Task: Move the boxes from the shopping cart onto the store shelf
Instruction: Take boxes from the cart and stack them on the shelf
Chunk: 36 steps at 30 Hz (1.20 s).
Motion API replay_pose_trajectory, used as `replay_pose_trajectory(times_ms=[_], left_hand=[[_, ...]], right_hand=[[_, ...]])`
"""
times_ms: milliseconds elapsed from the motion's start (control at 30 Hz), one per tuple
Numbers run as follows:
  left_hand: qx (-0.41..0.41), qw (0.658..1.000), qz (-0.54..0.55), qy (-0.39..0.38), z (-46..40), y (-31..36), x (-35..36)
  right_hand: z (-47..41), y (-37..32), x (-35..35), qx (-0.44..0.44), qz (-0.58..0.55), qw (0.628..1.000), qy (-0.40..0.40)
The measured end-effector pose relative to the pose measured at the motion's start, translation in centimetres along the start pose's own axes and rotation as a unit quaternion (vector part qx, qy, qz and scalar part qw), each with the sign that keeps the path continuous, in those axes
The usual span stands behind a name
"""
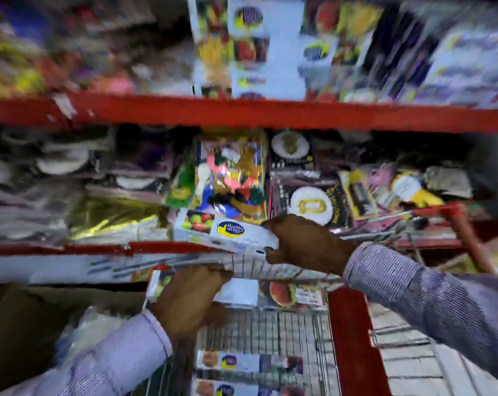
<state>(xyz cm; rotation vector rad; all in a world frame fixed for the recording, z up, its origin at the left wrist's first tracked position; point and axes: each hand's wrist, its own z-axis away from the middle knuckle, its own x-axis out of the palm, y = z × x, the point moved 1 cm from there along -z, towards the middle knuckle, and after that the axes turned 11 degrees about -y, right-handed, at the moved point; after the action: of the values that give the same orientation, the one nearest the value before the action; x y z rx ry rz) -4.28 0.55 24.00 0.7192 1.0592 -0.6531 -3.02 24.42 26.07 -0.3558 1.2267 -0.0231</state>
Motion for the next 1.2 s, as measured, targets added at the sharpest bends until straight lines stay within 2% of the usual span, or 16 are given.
replay_pose_trajectory(times_ms=[133,233,400,500,767,933,1067,1200], left_hand=[[-0.005,0.994,-0.047,0.096,2.0,1.0,-8.7],[-0.013,0.988,-0.039,0.147,2.6,1.6,-14.6],[-0.041,0.982,-0.073,0.171,1.6,1.4,-22.0],[-0.023,0.981,-0.052,0.186,0.6,1.5,-25.8],[-0.03,0.983,-0.024,0.18,-4.1,0.5,-29.0],[-0.027,0.983,-0.01,0.182,-6.2,-0.4,-28.8],[-0.032,0.981,-0.002,0.193,-7.3,-1.1,-28.4],[-0.032,0.979,-0.01,0.202,-8.4,-1.3,-29.0]], right_hand=[[2.2,-3.1,-10.5,-0.011,0.034,0.998,0.054],[3.9,-4.7,-17.2,-0.02,0.065,0.992,0.104],[4.8,-5.0,-24.5,-0.016,0.098,0.983,0.156],[3.6,-3.8,-27.6,-0.003,0.116,0.979,0.165],[-3.0,1.8,-29.2,0.062,0.131,0.981,0.13],[-6.7,4.3,-28.2,0.062,0.108,0.985,0.121],[-7.9,5.5,-27.8,0.051,0.089,0.984,0.145],[-8.0,5.7,-28.2,0.023,0.056,0.976,0.207]])
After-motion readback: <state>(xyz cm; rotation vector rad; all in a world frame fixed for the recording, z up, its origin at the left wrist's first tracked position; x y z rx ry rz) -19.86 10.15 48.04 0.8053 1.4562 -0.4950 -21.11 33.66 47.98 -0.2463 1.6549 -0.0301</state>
